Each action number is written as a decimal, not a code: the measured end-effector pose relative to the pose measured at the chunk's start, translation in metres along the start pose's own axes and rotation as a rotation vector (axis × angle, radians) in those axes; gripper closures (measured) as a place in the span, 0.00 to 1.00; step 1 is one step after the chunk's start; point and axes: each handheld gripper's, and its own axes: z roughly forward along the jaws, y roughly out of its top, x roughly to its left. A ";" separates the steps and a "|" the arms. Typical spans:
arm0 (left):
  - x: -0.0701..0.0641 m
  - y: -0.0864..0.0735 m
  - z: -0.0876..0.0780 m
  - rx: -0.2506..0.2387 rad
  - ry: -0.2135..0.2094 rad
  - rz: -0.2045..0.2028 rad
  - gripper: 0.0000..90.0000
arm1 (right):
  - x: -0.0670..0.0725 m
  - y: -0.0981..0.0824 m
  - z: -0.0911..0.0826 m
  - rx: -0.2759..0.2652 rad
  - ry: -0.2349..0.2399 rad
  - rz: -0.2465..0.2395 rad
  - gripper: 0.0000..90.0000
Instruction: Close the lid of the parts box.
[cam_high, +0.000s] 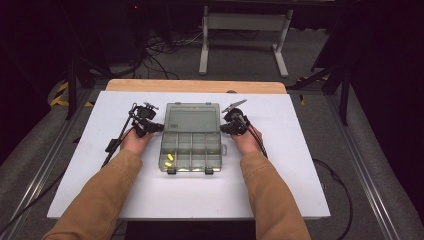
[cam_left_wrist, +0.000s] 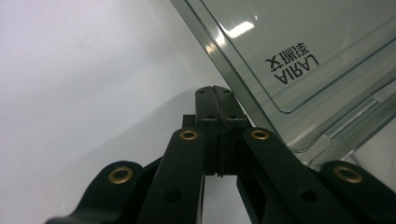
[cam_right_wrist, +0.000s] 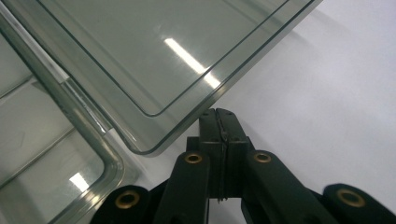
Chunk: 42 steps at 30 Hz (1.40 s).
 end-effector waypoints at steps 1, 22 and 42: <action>0.000 0.000 0.000 -0.002 -0.003 -0.005 1.00 | 0.000 0.001 0.001 0.004 -0.006 -0.001 1.00; -0.003 0.001 -0.004 -0.054 0.032 -0.015 1.00 | -0.001 0.001 0.002 -0.057 -0.025 0.052 1.00; -0.007 0.004 -0.018 -0.121 0.051 0.003 1.00 | 0.004 0.009 -0.013 -0.139 -0.079 0.008 1.00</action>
